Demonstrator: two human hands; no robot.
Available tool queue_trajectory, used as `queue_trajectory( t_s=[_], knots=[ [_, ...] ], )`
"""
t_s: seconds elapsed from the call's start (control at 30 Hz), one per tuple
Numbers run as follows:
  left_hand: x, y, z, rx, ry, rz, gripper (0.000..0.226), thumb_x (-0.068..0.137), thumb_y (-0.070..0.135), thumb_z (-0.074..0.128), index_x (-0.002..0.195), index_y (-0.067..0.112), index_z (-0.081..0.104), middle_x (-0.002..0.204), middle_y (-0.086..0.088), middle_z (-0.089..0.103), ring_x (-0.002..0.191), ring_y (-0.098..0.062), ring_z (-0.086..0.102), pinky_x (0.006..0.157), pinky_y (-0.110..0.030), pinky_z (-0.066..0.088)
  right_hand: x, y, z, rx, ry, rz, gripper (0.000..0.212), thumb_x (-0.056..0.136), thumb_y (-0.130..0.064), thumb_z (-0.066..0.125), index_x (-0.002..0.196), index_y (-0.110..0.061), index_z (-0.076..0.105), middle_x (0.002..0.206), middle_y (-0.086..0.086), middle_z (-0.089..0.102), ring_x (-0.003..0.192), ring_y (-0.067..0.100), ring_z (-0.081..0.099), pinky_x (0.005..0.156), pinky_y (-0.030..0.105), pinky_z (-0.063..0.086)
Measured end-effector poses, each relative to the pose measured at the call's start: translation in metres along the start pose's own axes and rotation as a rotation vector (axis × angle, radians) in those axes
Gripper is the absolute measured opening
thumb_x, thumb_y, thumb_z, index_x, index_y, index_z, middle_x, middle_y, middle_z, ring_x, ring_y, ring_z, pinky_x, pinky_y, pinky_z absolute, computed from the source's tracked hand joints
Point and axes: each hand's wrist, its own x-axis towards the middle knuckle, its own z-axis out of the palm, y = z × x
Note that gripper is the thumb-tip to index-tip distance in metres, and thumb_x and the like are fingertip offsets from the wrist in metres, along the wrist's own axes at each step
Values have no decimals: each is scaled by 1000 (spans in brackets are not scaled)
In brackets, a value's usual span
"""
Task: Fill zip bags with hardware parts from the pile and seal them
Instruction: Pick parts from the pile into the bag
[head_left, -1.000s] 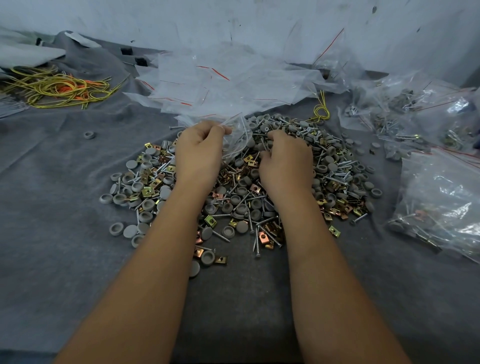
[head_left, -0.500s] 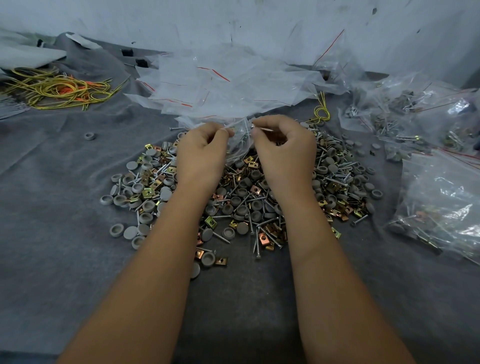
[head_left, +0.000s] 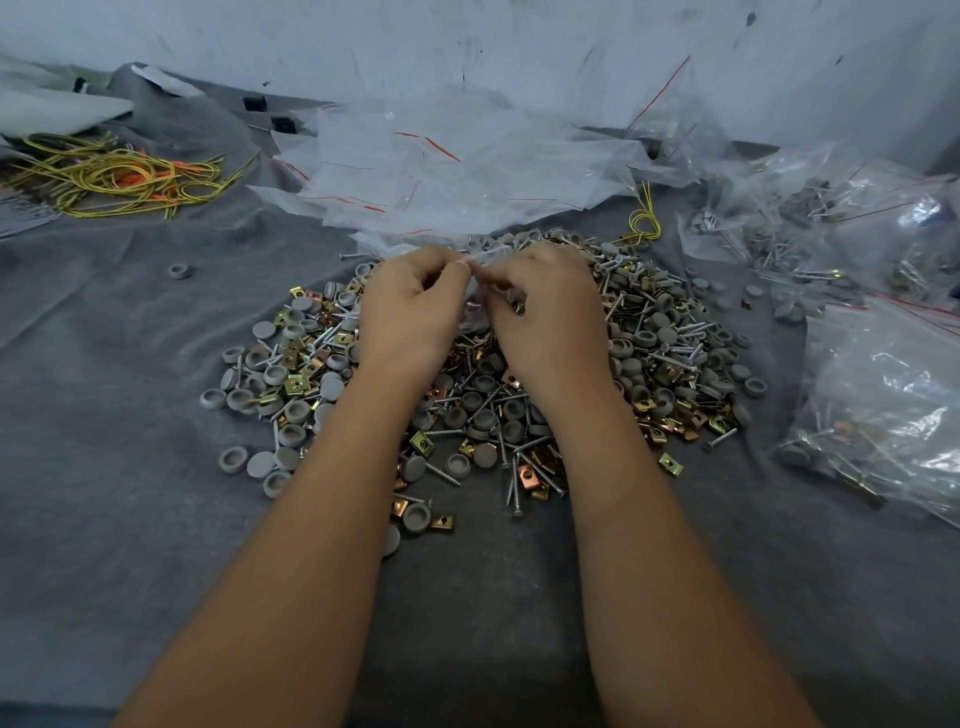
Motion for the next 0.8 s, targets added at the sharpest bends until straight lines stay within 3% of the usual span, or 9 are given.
queue_trajectory(
  t_s=[0.17, 0.37, 0.47, 0.53, 0.63, 0.8],
  knots=[
    [3, -2, 1, -44, 89, -89, 27, 93, 16, 52, 76, 28, 69, 37, 13, 42, 36, -1, 33, 41, -18, 28, 2, -4, -7, 219, 262, 142, 15, 93, -17, 60, 100, -11, 71, 92, 1, 64, 90, 18, 57, 78, 28, 46],
    [3, -1, 0, -110, 114, -144, 28, 93, 13, 50, 76, 25, 69, 35, 12, 34, 34, -6, 30, 43, -20, 25, 4, 3, -12, 172, 288, 393, 21, 95, -12, 50, 105, -18, 68, 99, -3, 64, 97, 20, 59, 80, 40, 51],
    [4, -1, 0, -109, 114, -145, 28, 93, 13, 49, 77, 24, 69, 36, 11, 35, 34, -7, 31, 44, -20, 26, 4, 7, -14, 54, 242, 462, 29, 93, -6, 48, 108, -22, 66, 96, -8, 59, 100, 22, 57, 78, 39, 49],
    [4, -1, 0, -102, 118, -146, 28, 92, 14, 49, 77, 25, 70, 36, 11, 35, 36, -8, 32, 48, -24, 29, 3, 10, -16, -20, 160, 461, 33, 90, -4, 48, 111, -22, 66, 100, -5, 61, 105, 22, 54, 85, 41, 47],
    [5, -2, -1, -97, 123, -151, 27, 92, 16, 50, 77, 26, 70, 35, 11, 33, 37, -9, 32, 50, -26, 29, 2, 10, -16, -148, 34, 395, 36, 88, -3, 49, 111, -23, 69, 104, 0, 66, 108, 26, 52, 91, 44, 45],
    [5, -1, -1, -91, 127, -143, 27, 92, 16, 50, 78, 25, 70, 33, 10, 34, 33, -5, 31, 43, -20, 27, 1, 10, -11, -275, -81, 304, 33, 91, -8, 51, 109, -27, 71, 103, 0, 69, 108, 28, 51, 91, 41, 42]
  ],
)
